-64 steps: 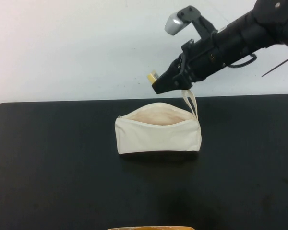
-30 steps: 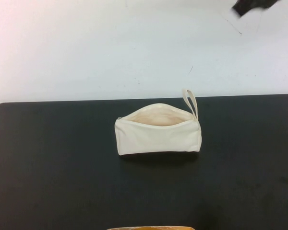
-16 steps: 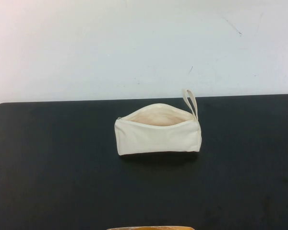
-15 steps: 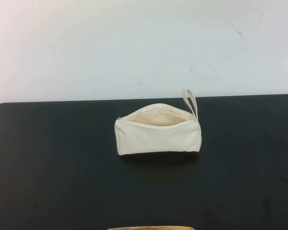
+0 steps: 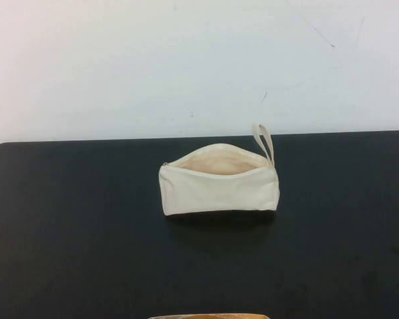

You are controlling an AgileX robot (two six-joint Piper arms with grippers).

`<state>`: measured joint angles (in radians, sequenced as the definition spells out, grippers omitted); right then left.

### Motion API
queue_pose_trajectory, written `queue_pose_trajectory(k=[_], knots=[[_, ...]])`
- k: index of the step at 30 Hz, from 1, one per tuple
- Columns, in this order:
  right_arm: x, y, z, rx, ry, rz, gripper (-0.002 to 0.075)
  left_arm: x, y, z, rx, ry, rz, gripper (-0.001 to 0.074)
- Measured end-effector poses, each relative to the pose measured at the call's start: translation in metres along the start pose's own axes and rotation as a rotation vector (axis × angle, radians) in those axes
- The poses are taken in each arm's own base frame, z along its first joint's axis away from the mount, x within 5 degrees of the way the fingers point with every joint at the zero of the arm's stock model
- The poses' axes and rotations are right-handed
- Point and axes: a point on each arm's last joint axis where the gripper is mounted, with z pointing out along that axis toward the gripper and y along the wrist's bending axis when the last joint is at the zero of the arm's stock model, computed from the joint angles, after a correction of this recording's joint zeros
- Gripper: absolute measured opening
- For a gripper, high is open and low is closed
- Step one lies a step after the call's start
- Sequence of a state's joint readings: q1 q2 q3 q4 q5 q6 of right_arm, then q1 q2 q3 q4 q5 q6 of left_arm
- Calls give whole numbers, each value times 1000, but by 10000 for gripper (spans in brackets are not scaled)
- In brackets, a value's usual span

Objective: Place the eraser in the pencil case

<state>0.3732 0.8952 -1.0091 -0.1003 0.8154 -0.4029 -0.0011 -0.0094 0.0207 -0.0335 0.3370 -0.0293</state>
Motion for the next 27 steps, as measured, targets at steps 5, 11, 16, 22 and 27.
queue_pose_trajectory(k=[5,11,16,22,27], knots=[[36,18,1,-11,15,-2,6,0,0,0,0,0,0,-1],[53,27,7,-36,58,-1,3,0,0,0,0,0,0,-1],[59,32,11,-66,94,9,2,0,0,0,0,0,-6,-1],[60,33,11,-73,101,12,1,0,0,0,0,0,-15,-1],[60,33,10,-74,101,13,1,0,0,0,0,0,-18,-1]])
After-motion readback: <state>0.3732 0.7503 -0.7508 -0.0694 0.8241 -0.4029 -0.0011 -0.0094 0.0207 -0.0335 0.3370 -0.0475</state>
